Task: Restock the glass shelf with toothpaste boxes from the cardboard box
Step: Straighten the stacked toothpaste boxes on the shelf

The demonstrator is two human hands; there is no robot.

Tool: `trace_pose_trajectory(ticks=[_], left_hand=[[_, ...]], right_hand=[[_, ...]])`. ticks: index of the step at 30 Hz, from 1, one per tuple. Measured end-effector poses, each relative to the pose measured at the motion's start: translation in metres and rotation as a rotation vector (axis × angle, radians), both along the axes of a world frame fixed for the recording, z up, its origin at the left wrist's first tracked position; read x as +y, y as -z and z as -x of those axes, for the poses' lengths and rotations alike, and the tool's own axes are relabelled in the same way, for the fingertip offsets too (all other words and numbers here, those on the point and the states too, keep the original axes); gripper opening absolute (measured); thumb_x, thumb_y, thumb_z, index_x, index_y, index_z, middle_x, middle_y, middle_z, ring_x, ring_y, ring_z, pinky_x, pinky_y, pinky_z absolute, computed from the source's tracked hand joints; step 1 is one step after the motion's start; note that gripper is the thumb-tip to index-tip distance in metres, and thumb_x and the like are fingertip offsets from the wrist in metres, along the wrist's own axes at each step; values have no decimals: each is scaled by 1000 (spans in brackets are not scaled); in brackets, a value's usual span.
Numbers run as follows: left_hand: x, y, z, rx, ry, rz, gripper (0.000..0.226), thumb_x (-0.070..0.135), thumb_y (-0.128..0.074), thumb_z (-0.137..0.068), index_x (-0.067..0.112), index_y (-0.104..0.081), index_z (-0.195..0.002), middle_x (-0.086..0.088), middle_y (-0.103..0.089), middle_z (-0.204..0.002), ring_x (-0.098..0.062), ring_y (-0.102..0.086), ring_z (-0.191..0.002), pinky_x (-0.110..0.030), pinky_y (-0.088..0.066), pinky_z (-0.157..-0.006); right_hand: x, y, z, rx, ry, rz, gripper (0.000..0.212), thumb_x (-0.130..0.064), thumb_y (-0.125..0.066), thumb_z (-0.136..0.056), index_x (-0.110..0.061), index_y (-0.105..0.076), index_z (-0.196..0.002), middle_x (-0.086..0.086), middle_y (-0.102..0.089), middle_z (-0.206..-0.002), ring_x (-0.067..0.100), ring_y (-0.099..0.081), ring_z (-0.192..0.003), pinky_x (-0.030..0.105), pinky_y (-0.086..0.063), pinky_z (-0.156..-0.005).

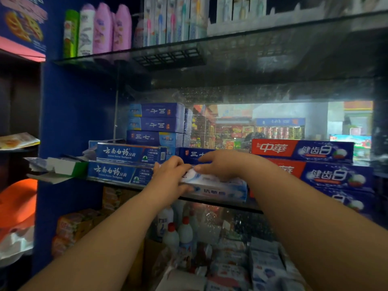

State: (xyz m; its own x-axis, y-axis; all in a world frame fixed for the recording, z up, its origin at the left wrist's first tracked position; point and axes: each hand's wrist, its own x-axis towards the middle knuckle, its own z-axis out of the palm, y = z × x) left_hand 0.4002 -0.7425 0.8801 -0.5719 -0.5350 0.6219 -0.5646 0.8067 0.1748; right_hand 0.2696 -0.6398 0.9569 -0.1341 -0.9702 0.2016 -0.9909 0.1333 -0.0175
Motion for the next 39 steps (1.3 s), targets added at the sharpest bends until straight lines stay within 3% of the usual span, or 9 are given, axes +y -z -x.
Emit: trace_pose_trajectory(ticks=[3,5,7,11,16,21,26,29,39], left_hand=[[-2,-14,-6,15,38,17,55,41,-64,-85,28,-47,-136,7,-39,-118,-14,-40,-112,-45,-15,-116],[-3,-27,-7,-3,32,49,58,41,-65,-84,28,-47,-137,6,-41,-122,-18,-41,-117,-45,-11,-117],[-1,-40,-6,-11,19,65,60,42,-65,-84,28,-46,-138,5,-43,-124,-19,-40,-121,-45,-1,-118],[0,-56,-1,41,-44,133,61,42,-61,-87,30,-40,-143,4,-42,-136,-19,-34,-131,-46,-2,-118],[-9,-39,18,152,-131,57,71,26,-54,-94,21,-13,-152,1,-4,-161,-20,1,-149,-46,-3,-120],[-17,2,30,236,-161,-123,72,22,-44,-98,13,2,-152,-3,12,-161,-19,6,-148,-45,-11,-120],[-17,21,36,70,-208,-158,58,40,-30,-100,22,-11,-152,2,6,-161,-17,6,-148,-48,-1,-120],[-14,26,40,-16,-218,-93,57,47,-21,-100,27,-8,-152,7,1,-161,-14,5,-148,-50,5,-117],[-13,33,39,34,-242,-35,56,50,-18,-99,30,-15,-151,10,-8,-161,-10,0,-148,-50,8,-117]], right_hand=[[14,-1,-6,18,-33,11,53,-53,-53,-90,-23,-52,-134,1,-56,-132,21,-53,-114,33,-41,-89],[17,-3,-10,72,-8,58,52,-46,-62,-87,-22,-54,-131,1,-60,-124,23,-56,-108,35,-45,-87],[15,-9,-12,150,11,134,48,-42,-62,-87,-21,-55,-130,4,-61,-121,24,-57,-106,36,-48,-89],[4,-20,-7,212,39,253,45,-45,-56,-89,-19,-57,-126,9,-57,-118,27,-56,-105,41,-49,-89],[-22,-19,7,216,139,318,43,-47,-51,-93,-22,-55,-128,10,-51,-123,30,-53,-111,44,-45,-93],[-43,-18,18,139,179,237,39,-39,-47,-96,-14,-59,-123,11,-61,-116,29,-57,-104,40,-50,-88],[-53,-15,20,106,210,111,41,-35,-43,-99,-12,-56,-131,11,-56,-131,29,-54,-117,38,-46,-98],[-52,-13,23,96,202,115,42,-36,-40,-100,-17,-53,-135,8,-53,-137,28,-51,-122,40,-43,-103],[-46,-6,31,141,142,179,43,-42,-36,-101,-30,-44,-142,2,-47,-145,25,-43,-132,40,-28,-108]])
